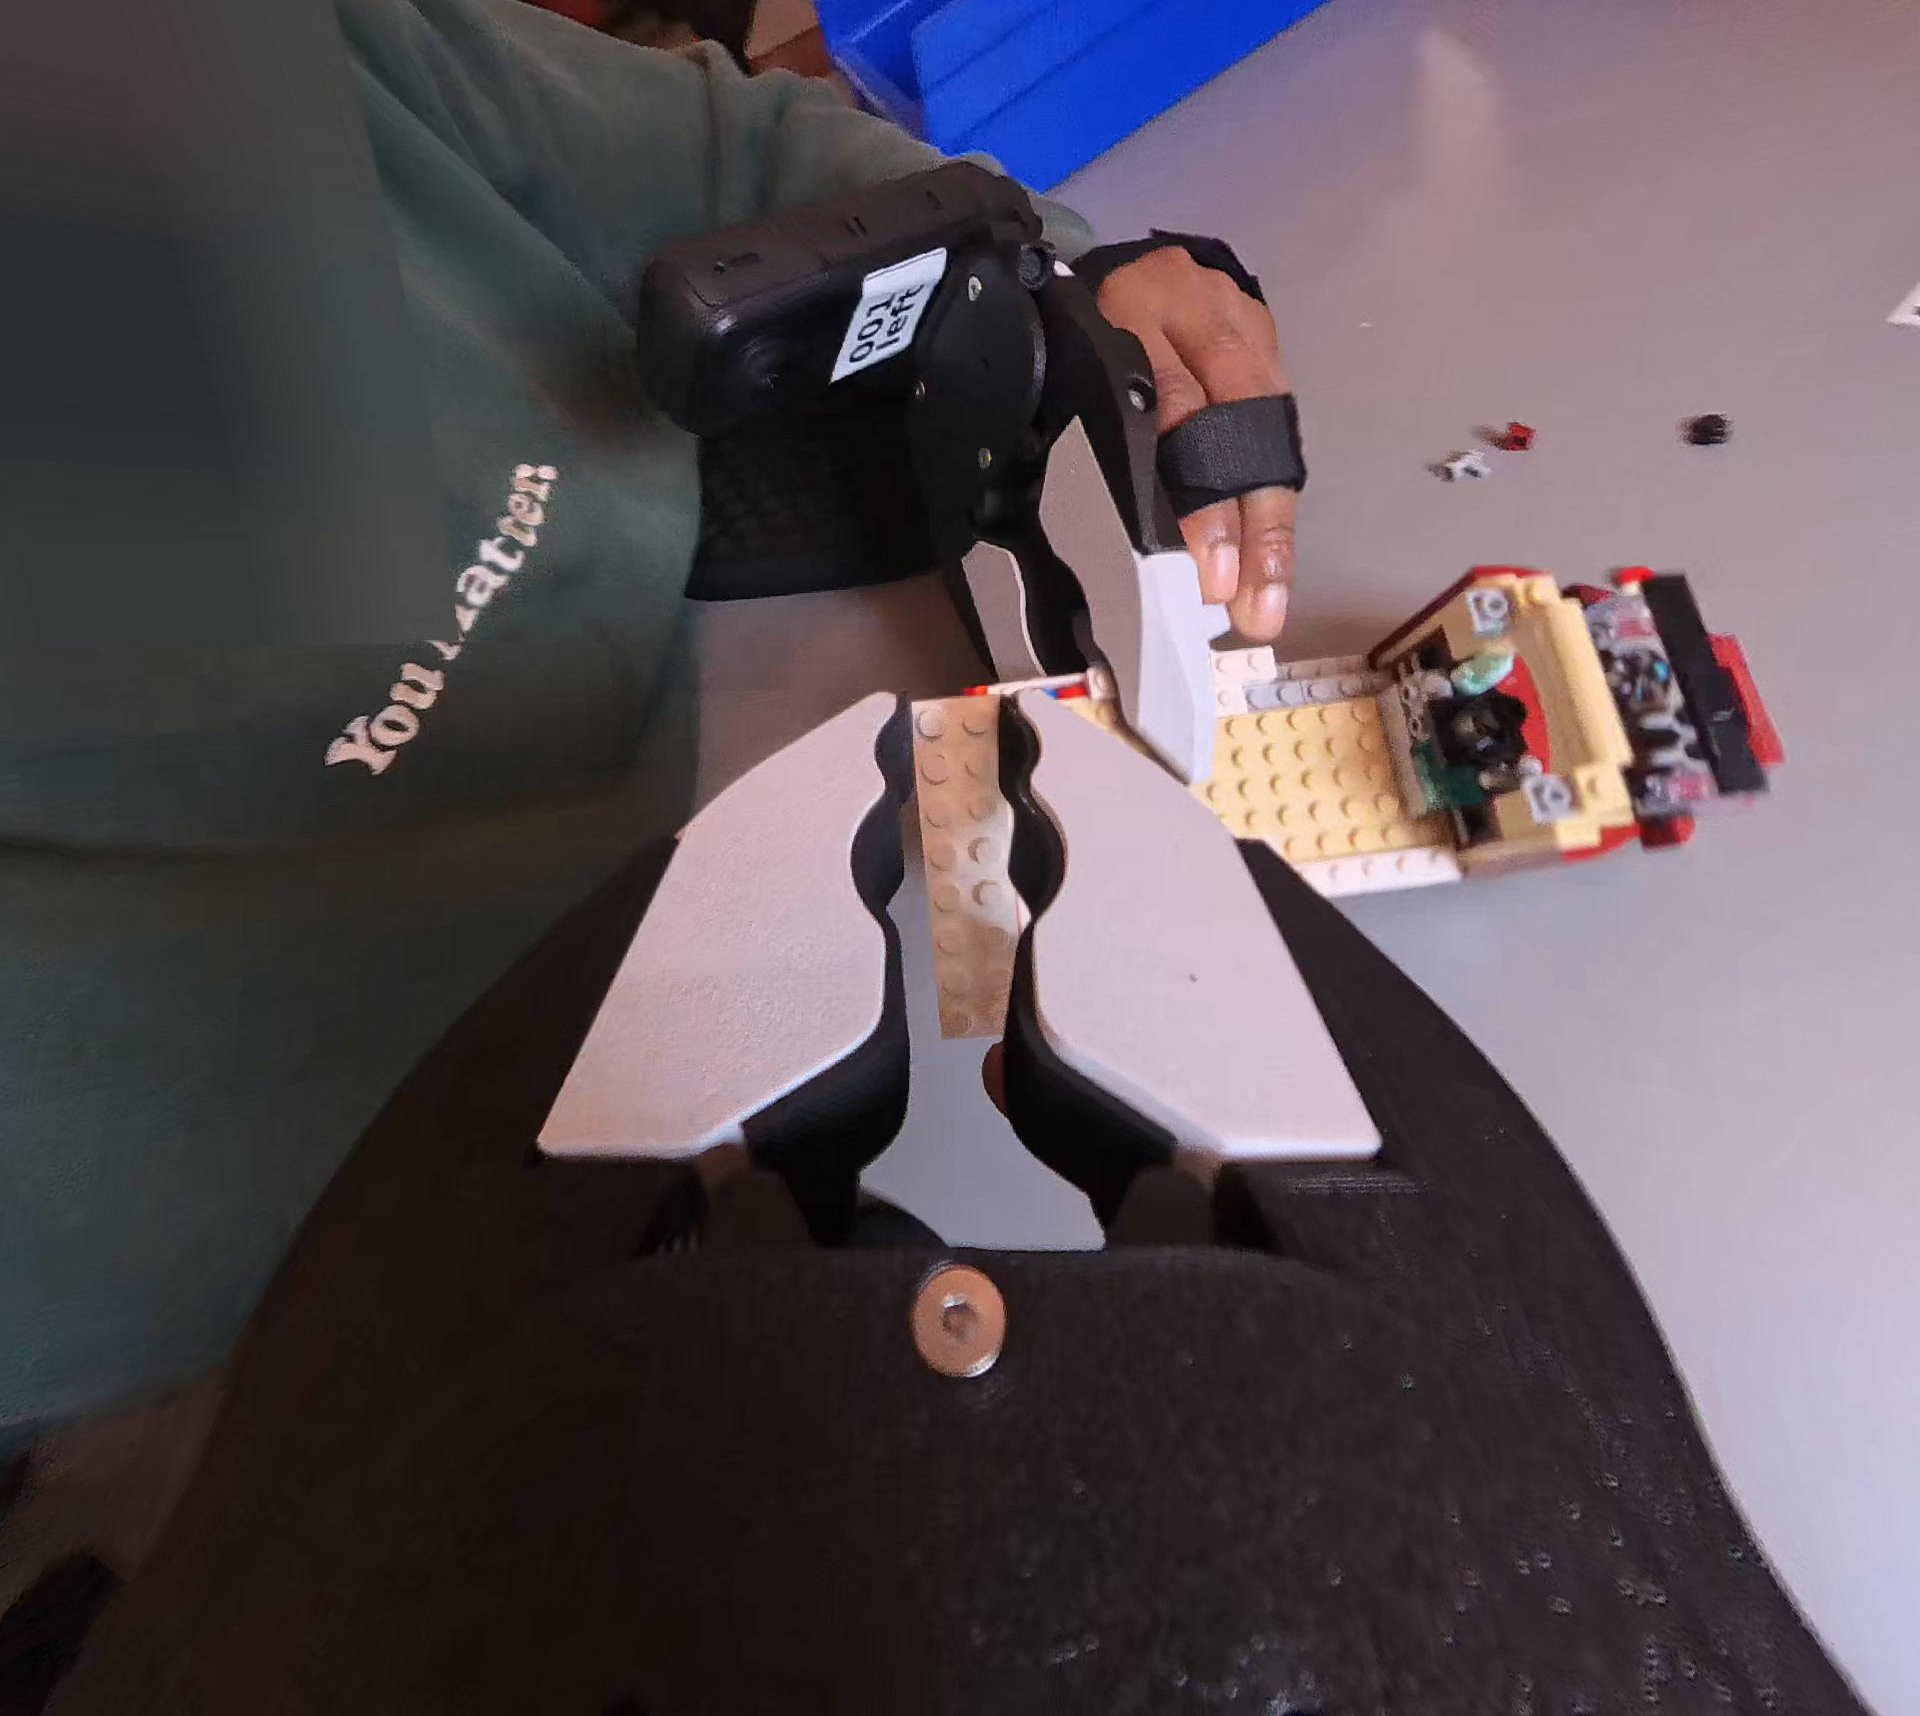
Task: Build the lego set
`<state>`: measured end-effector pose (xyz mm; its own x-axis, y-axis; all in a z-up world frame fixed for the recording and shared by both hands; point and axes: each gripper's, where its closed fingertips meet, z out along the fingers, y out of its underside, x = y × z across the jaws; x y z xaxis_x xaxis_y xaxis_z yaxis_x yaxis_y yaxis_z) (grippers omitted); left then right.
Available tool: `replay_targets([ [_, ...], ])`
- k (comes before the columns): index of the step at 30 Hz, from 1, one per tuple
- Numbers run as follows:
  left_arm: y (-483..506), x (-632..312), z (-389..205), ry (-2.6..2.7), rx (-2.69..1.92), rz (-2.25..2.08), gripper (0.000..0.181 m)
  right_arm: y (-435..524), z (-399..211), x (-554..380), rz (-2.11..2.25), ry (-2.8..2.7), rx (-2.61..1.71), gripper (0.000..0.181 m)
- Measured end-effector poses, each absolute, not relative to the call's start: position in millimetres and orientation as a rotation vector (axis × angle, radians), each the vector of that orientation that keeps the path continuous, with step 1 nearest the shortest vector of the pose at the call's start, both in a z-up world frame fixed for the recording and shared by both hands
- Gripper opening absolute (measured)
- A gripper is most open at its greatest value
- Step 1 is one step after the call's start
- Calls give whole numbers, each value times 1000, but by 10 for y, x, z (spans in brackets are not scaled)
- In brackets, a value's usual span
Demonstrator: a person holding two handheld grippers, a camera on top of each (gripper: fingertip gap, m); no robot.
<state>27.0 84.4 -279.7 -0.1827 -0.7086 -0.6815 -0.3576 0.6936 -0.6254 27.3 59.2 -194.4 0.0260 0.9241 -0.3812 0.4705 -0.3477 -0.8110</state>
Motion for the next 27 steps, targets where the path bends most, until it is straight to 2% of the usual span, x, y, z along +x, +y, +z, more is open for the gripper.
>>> replay_targets([
  [10,1466,-65,-3076,1849,-949,-151,38,704,-2399,336,1126,-1277,-1912,16],
  [22,1318,-362,-3131,1924,-1077,-182,49,871,-2614,69,972,-1438,-1908,16],
  [27,1342,-470,-3114,1956,-1021,9,48,961,-2678,-63,951,-1490,-1920,16],
])
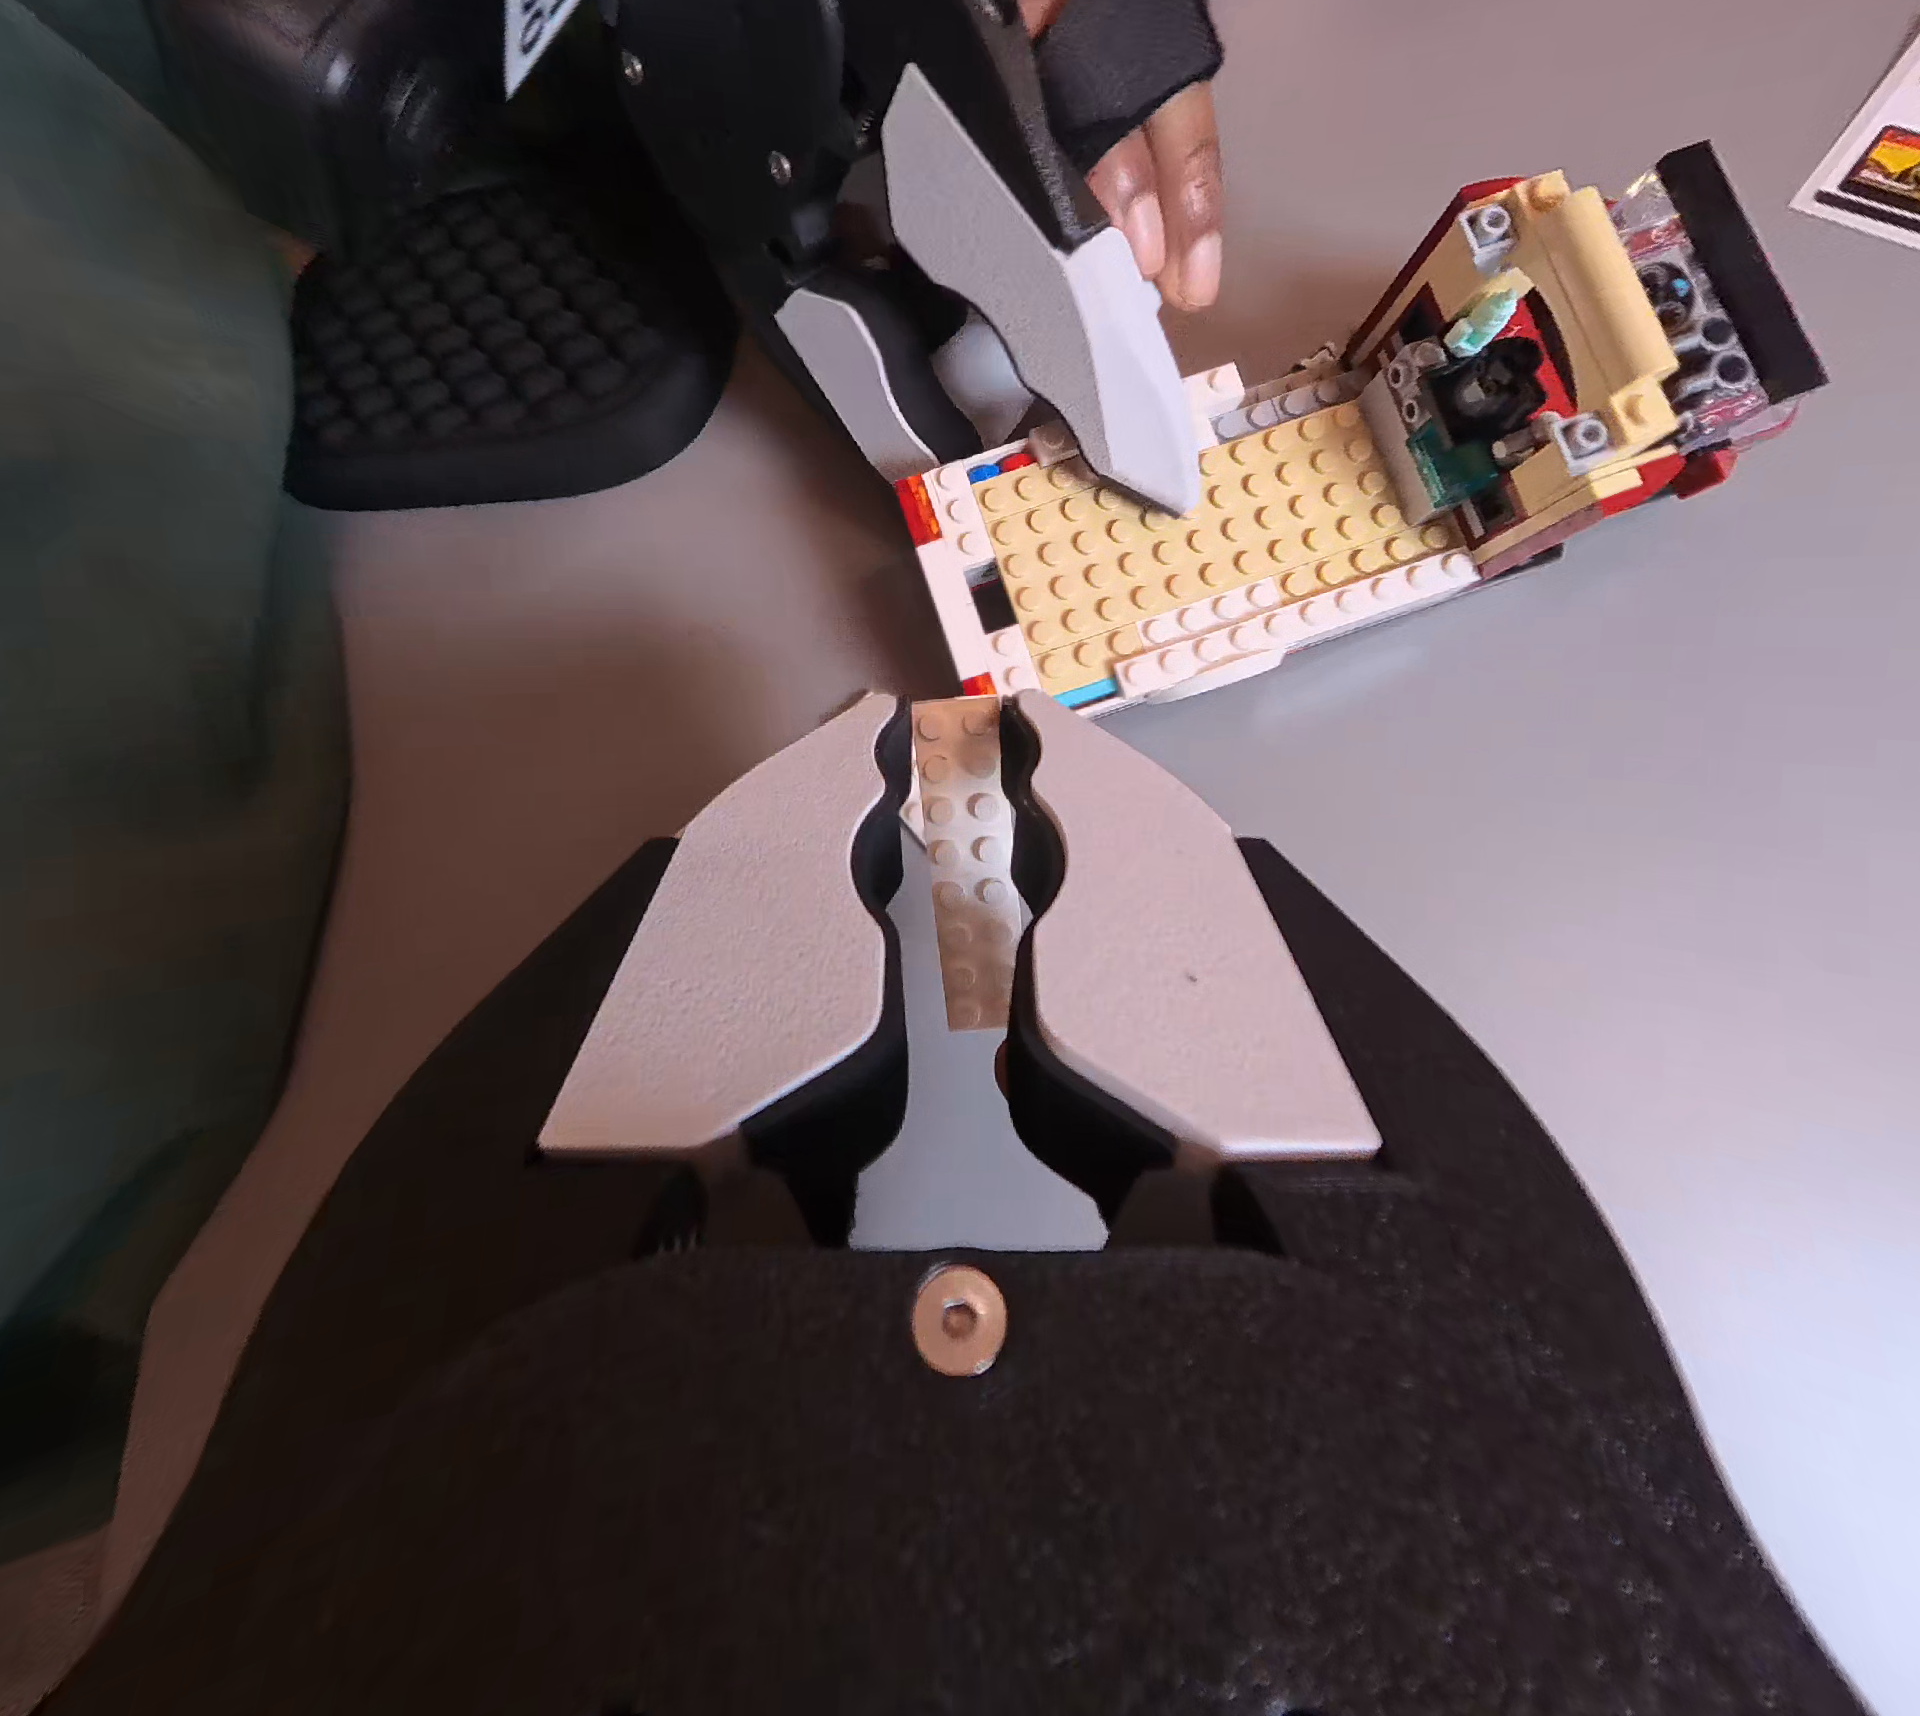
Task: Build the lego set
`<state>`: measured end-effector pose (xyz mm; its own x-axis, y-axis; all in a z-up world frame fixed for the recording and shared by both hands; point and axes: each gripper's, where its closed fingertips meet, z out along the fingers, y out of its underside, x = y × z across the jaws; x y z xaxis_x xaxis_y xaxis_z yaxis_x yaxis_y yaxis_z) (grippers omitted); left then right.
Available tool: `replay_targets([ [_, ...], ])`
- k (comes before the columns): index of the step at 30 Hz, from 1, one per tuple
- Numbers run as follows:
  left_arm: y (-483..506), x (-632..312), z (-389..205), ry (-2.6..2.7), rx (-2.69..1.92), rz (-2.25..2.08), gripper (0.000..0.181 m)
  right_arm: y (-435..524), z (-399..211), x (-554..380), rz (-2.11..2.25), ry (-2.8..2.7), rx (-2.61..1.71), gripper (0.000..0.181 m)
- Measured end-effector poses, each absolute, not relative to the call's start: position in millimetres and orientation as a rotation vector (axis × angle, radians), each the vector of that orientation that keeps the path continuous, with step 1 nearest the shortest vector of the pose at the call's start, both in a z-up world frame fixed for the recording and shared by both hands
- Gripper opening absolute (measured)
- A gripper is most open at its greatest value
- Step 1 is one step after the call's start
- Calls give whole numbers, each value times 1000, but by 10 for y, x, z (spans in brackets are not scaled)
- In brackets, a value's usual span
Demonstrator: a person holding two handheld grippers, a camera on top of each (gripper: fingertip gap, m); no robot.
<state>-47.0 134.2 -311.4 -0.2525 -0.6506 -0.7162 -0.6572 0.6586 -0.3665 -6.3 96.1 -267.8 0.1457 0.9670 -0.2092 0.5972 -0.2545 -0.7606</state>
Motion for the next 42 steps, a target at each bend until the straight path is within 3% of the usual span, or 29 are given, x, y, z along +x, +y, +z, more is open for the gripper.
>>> replay_targets([
  [7,1292,-354,-3139,2048,-890,134,39,955,-2681,-137,1037,-1495,-1887,16],
  [11,1297,-173,-3141,2033,-913,46,39,941,-2775,-65,871,-1554,-1820,16],
  [20,1270,-476,-3087,2041,-1069,140,61,926,-2808,63,878,-1491,-1832,16],
  [24,1061,-685,-3106,2057,-1329,-108,66,911,-2808,8,922,-1494,-1825,16],
  [30,1020,-649,-2941,1575,-1757,-724,66,922,-2820,-65,803,-1593,-1787,16],
  [33,1155,-690,-3070,1431,-1930,-722,79,959,-2900,-14,714,-1719,-1835,16],
  [42,1165,-584,-3227,1546,-1932,-797,75,1030,-3135,63,859,-1806,-1944,16],
])
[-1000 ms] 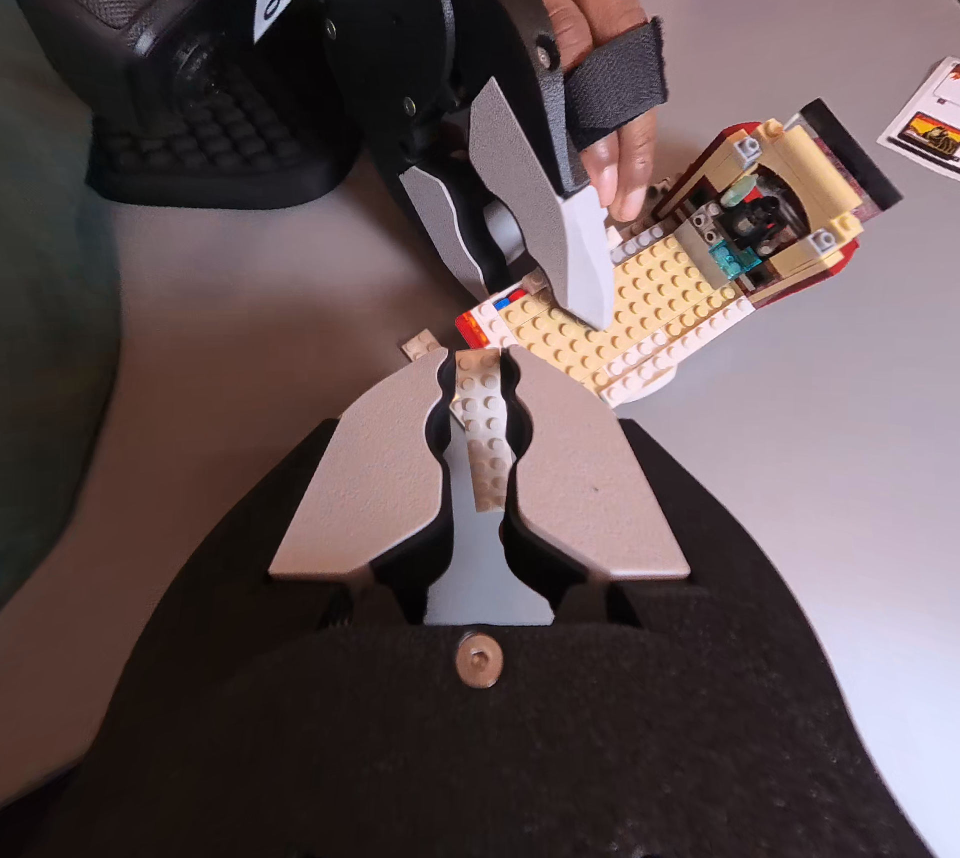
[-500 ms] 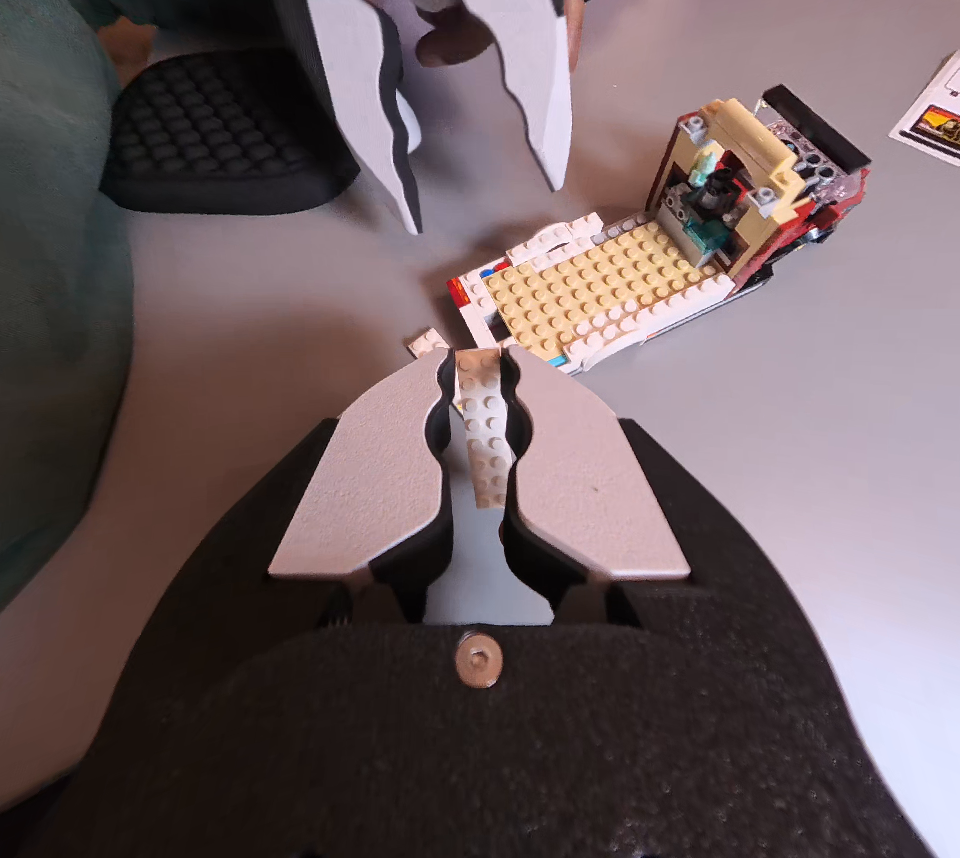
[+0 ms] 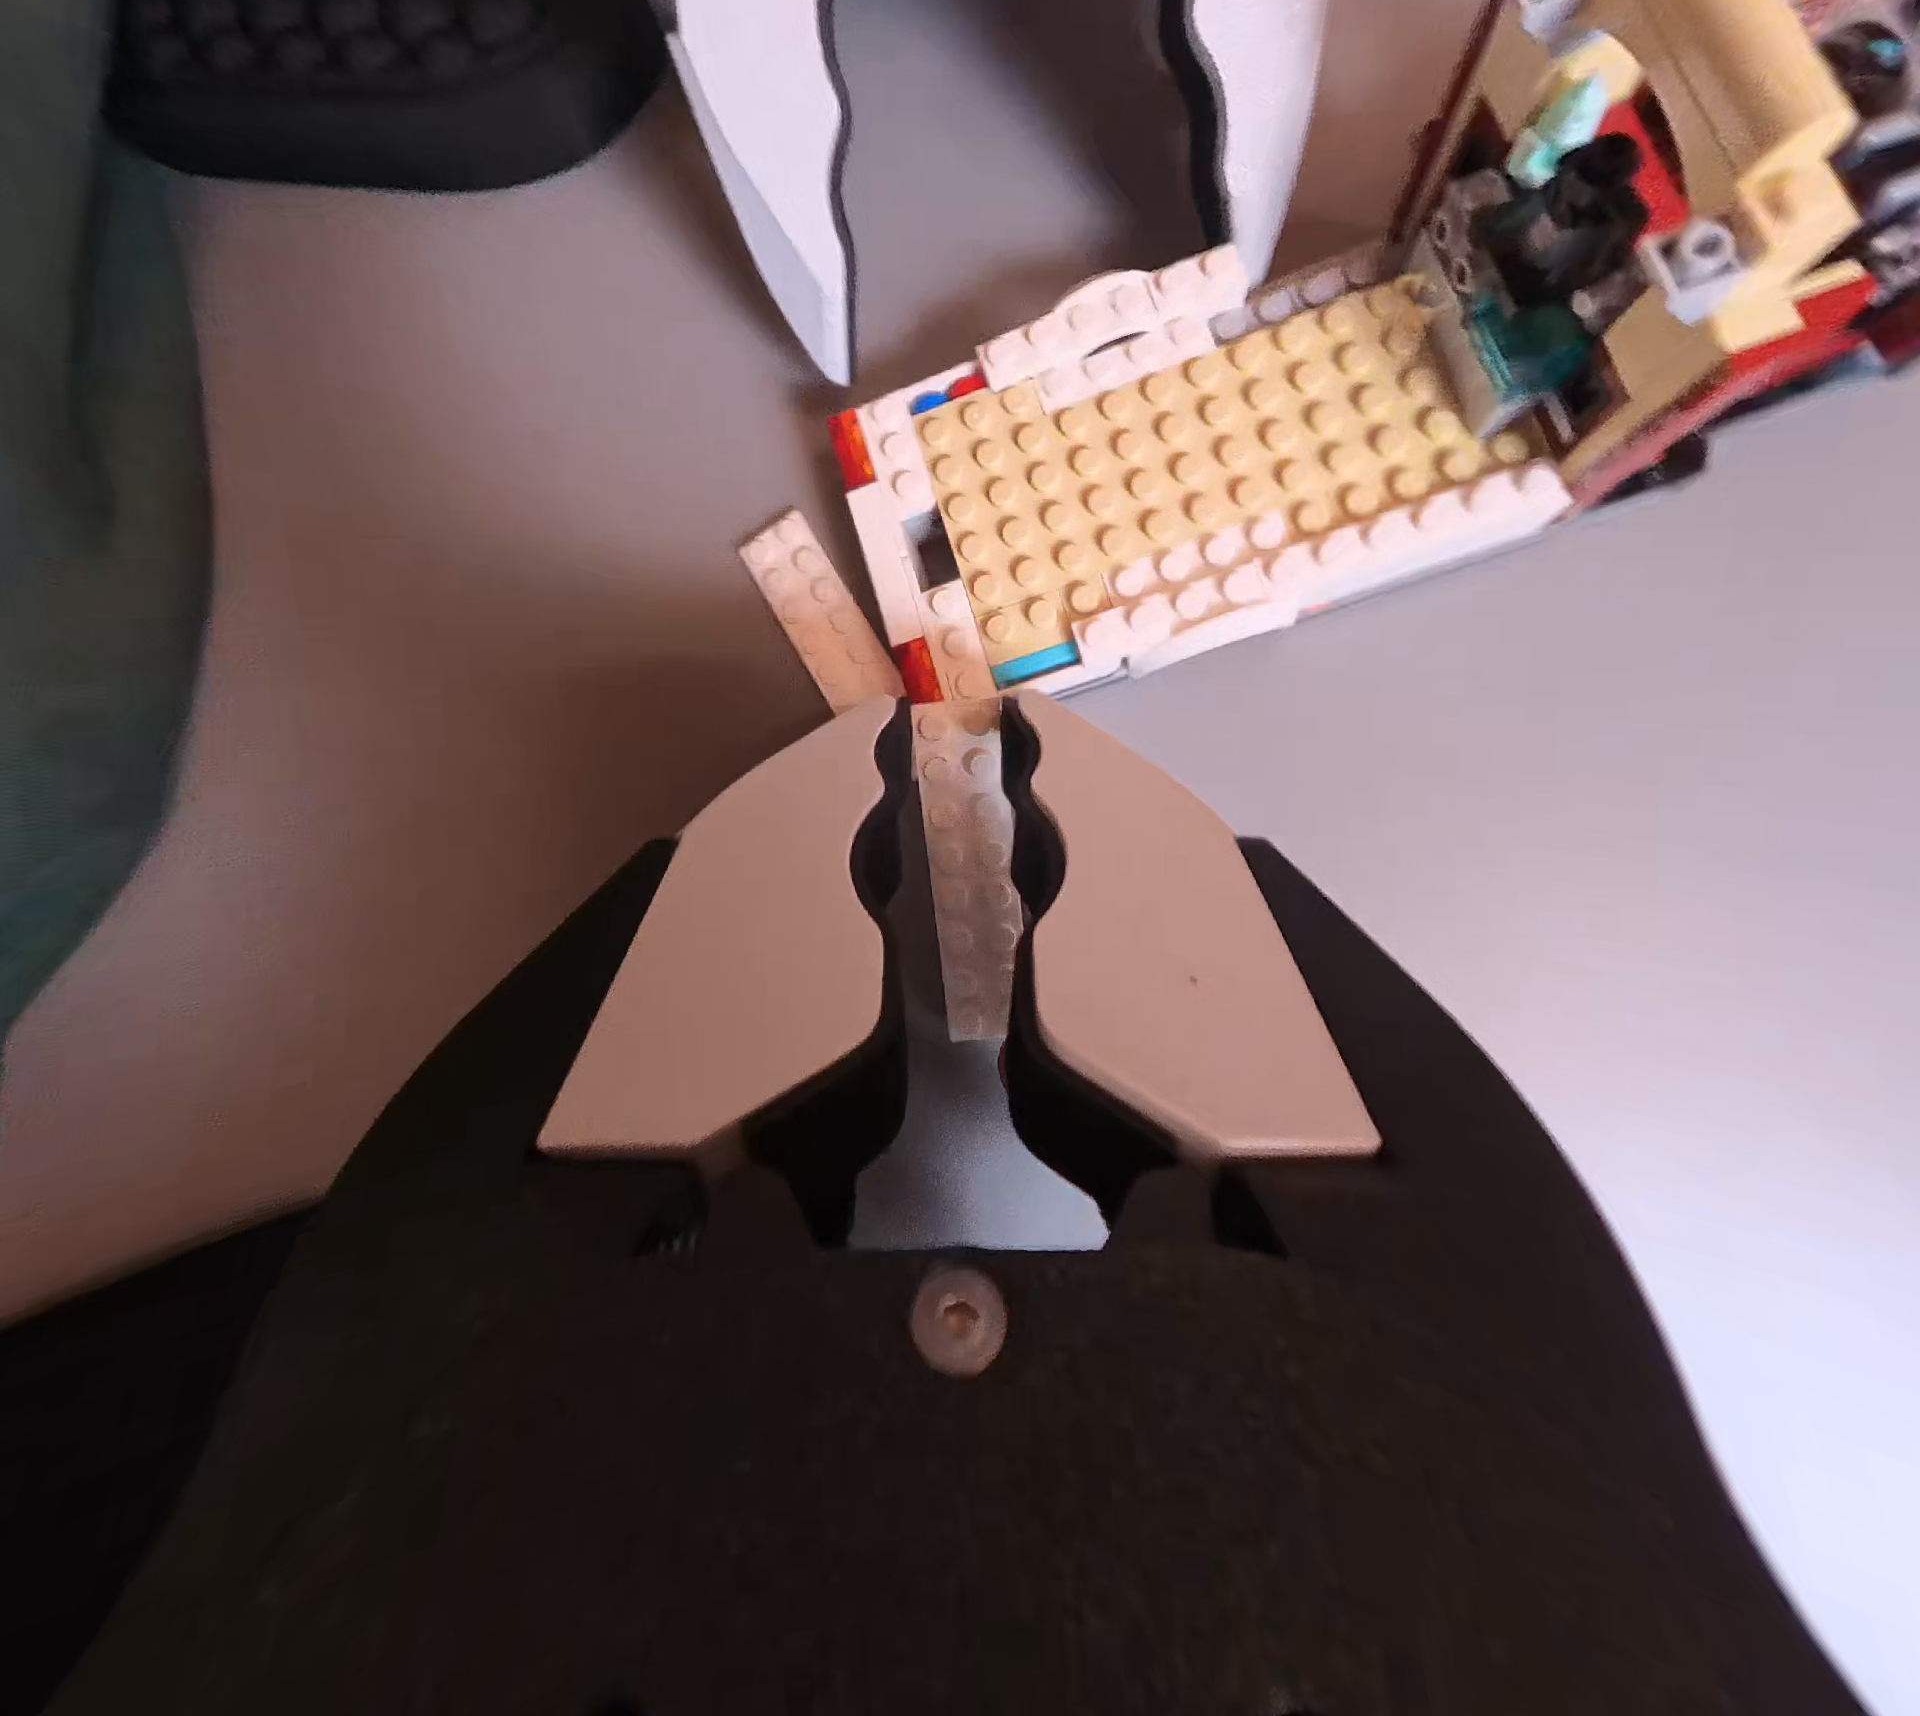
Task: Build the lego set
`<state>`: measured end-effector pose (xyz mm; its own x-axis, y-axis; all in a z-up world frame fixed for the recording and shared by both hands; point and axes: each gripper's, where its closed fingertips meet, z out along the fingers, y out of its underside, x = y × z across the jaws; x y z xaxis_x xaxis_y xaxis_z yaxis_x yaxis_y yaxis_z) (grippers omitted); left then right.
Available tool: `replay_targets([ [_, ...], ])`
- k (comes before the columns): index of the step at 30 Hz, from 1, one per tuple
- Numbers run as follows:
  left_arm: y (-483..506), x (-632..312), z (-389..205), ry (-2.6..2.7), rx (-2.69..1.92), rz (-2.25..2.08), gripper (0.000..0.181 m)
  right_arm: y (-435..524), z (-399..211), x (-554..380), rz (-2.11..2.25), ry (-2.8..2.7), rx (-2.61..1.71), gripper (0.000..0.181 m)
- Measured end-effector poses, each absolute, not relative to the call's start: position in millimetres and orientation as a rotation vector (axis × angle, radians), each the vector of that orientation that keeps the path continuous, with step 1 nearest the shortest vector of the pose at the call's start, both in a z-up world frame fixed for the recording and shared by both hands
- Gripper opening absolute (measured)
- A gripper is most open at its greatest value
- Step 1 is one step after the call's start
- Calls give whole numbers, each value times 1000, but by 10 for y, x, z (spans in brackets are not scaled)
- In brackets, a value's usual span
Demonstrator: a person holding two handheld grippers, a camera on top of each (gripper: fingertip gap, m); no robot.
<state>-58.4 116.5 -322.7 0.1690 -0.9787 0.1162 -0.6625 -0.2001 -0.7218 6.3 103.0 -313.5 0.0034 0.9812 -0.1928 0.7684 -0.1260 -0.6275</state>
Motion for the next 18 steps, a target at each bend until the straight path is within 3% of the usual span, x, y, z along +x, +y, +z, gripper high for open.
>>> replay_targets([
  [10,1199,-415,-3206,1685,-1832,-877,81,873,-3030,79,907,-1791,-1947,16],
  [18,1099,-365,-2773,1547,-1677,-909,44,1022,-2797,-246,784,-1745,-1931,16],
])
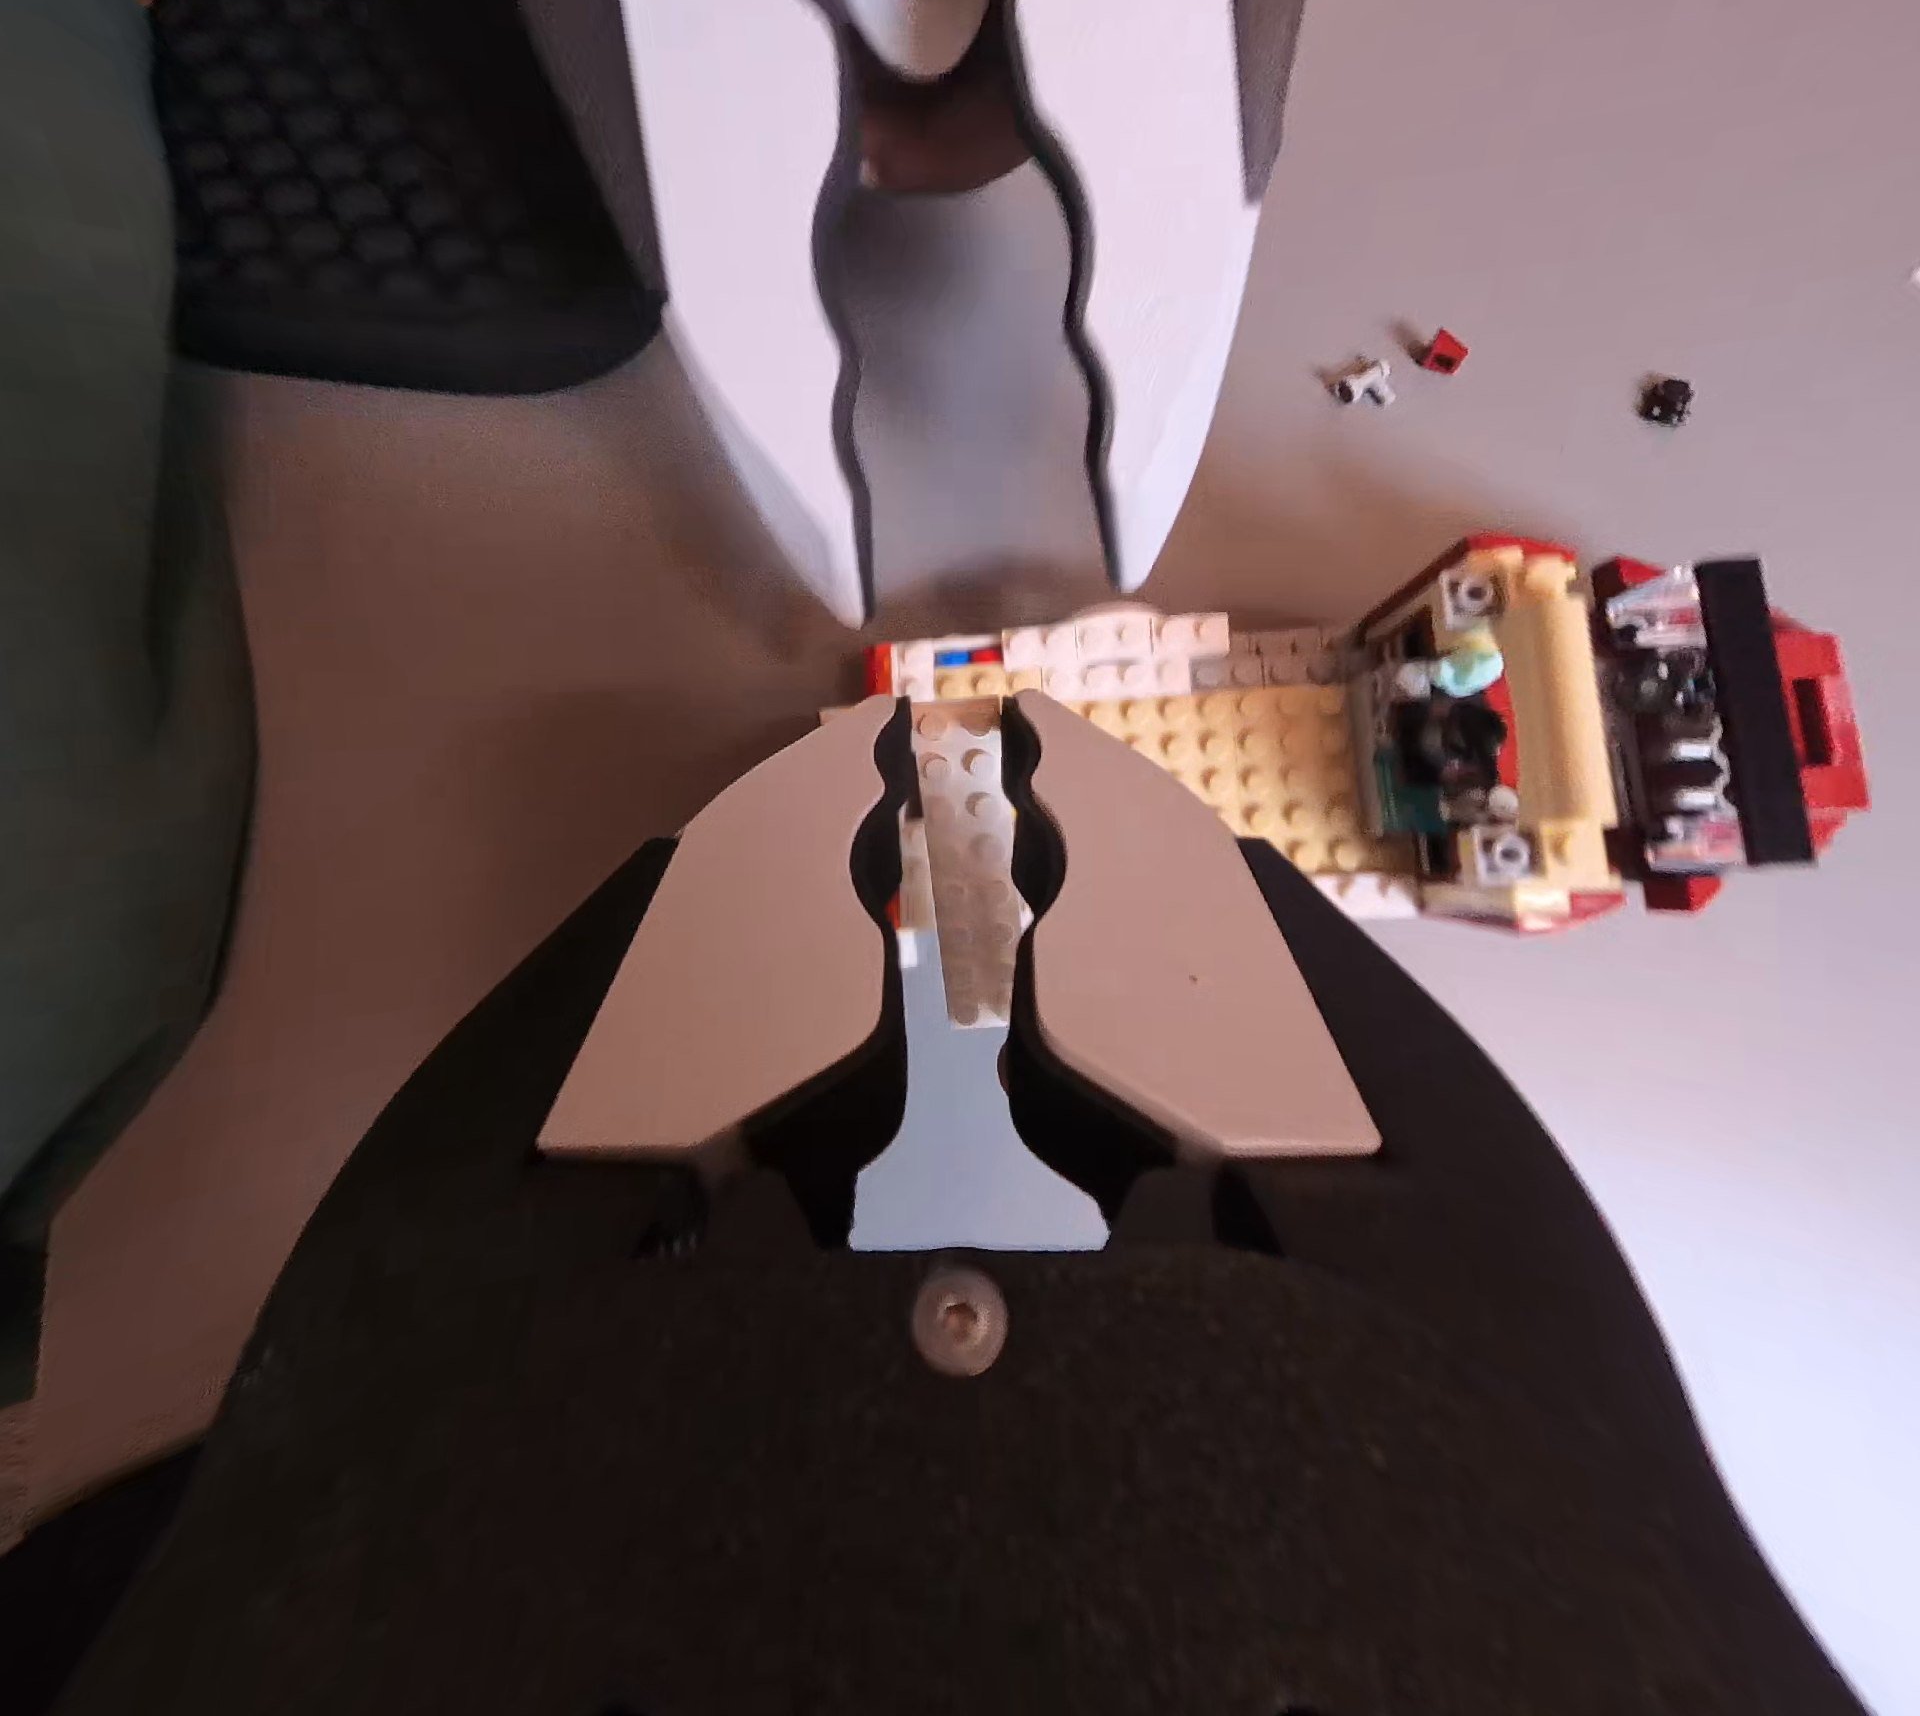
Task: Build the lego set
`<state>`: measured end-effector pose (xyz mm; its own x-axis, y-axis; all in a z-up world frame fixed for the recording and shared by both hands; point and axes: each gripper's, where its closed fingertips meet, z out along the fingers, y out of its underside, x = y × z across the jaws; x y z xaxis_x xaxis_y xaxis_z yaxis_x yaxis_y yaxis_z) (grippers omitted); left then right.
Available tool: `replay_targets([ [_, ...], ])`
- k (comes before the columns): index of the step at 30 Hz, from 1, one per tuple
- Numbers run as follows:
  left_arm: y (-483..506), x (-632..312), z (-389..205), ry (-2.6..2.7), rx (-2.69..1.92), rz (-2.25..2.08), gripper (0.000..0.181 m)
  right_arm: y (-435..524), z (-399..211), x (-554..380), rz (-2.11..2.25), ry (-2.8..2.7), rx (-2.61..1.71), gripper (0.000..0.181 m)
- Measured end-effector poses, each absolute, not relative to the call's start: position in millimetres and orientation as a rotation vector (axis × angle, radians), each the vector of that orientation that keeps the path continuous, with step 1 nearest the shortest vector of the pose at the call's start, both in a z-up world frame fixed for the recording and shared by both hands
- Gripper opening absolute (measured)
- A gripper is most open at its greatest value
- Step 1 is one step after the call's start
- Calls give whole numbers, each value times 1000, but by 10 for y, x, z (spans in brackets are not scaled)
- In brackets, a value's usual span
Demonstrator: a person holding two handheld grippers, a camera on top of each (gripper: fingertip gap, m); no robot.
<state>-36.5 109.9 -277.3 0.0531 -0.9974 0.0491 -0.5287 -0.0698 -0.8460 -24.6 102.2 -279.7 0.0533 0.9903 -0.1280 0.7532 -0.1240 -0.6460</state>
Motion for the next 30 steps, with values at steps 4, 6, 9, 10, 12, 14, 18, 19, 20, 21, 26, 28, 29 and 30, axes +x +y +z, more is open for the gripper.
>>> replay_targets([
  [4,1006,-318,-2843,1538,-1692,-942,34,1020,-2788,-433,786,-1763,-1886,16],
  [6,973,-324,-2885,1541,-1700,-949,28,996,-2816,-443,793,-1756,-1879,16],
  [9,952,-326,-2950,1552,-1712,-949,27,973,-2892,-435,793,-1733,-1890,16],
  [10,946,-326,-2972,1564,-1715,-946,27,968,-2914,-434,790,-1729,-1889,16],
  [12,955,-325,-2996,1570,-1711,-929,27,981,-2931,-432,775,-1716,-1881,20],
  [14,966,-330,-2996,1566,-1712,-923,27,982,-2869,-419,809,-1688,-1856,25],
  [18,978,-335,-3008,1568,-1713,-913,27,981,-2720,-316,906,-1608,-1814,34],
  [19,978,-338,-3010,1573,-1711,-907,27,1012,-2706,-270,891,-1580,-1809,34],
  [20,973,-341,-3009,1579,-1711,-905,27,1045,-2703,-225,870,-1550,-1809,34],
  [21,977,-342,-3003,1578,-1710,-905,27,1071,-2718,-182,844,-1531,-1816,34],
  [26,977,-353,-2924,1568,-1705,-908,27,978,-2897,114,733,-1629,-1845,32],
  [28,885,-309,-2904,1586,-1697,-931,31,954,-2977,214,740,-1634,-1869,31],
  [29,859,-274,-2913,1591,-1693,-916,33,952,-3004,242,748,-1626,-1874,31],
  [30,850,-240,-2935,1596,-1692,-888,36,948,-3024,263,756,-1622,-1877,30],
])
